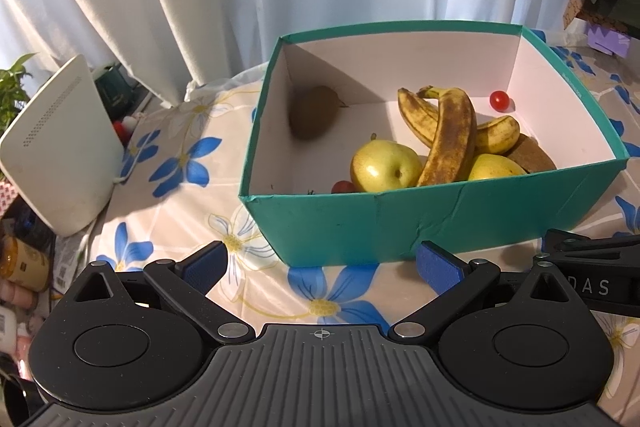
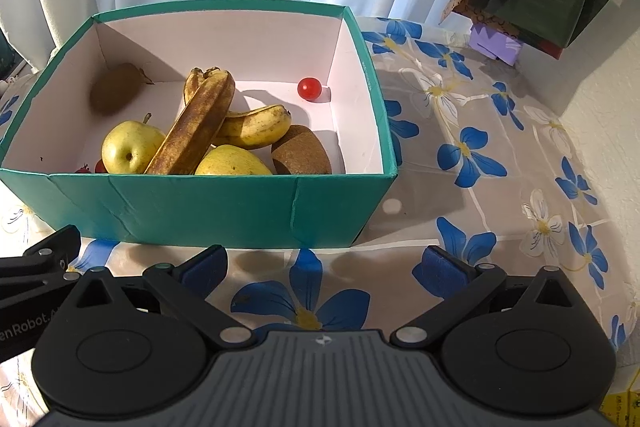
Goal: Organize fruits
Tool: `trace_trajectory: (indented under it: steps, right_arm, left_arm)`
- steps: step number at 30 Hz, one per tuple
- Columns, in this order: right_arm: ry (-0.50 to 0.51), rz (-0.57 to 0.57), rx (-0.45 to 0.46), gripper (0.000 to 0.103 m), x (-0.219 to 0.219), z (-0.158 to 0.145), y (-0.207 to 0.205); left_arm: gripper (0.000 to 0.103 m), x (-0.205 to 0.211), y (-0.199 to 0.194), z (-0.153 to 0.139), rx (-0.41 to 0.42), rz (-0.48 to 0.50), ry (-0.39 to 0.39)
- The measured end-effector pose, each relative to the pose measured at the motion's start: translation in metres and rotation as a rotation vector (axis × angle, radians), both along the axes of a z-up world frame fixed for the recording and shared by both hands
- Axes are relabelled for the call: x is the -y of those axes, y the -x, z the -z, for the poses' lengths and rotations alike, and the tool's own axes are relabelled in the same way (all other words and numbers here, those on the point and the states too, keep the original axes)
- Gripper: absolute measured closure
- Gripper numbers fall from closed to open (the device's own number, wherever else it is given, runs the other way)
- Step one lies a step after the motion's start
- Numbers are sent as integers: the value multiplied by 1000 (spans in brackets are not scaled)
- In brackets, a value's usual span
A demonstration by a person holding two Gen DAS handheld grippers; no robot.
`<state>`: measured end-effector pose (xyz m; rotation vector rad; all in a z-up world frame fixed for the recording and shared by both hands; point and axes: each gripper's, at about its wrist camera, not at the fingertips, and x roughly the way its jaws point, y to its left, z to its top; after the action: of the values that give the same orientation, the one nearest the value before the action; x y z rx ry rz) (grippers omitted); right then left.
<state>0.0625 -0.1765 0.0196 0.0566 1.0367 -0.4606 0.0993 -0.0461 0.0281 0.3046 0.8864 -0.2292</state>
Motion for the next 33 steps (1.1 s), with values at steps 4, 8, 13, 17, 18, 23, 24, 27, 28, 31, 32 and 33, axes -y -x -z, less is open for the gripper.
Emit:
trace_trajectory:
  steps: [4, 8, 13, 17, 18, 23, 24, 27, 28, 31, 32, 33]
  right_arm:
    - [1, -1, -1, 0, 1, 0, 0]
    - [0, 0, 0, 0, 1, 0, 0]
    - [5, -1, -2, 0, 0, 0, 0]
    - [4, -1, -4, 0, 0, 0, 0]
    - [4, -1, -3, 0, 1, 0, 0]
    - [6, -2, -4, 0, 1, 0, 0]
    - [6, -2, -4, 0, 0, 0, -1]
    - [7, -4, -5, 0, 0, -1, -1]
    - [7, -4, -5, 0, 0, 0, -1]
    - [8, -5, -6, 0, 0, 0, -1]
    - [9, -5, -6, 0, 0, 0, -1]
    - [10, -5, -6, 0, 0, 0, -1]
  left_arm:
    - [0, 1, 0, 0, 1, 1, 0]
    - [0, 1, 0, 1, 3, 2, 0]
    - [0, 1, 0, 1, 2, 2, -1]
    - [0, 1, 0, 2, 4, 3, -4]
    - [0, 1, 0, 2, 4, 3, -4]
    - [0, 1, 1, 2, 5, 3, -6]
    - [0, 1, 1, 2, 5, 4, -7]
    - [0, 2, 1, 2, 5, 5, -7]
    - [0, 2, 1, 2, 4, 5, -7]
    - [0, 2, 1, 2, 2, 6, -7]
    - [0, 2, 1, 2, 0, 7, -7]
    - [0, 1, 0, 2, 0, 8, -7]
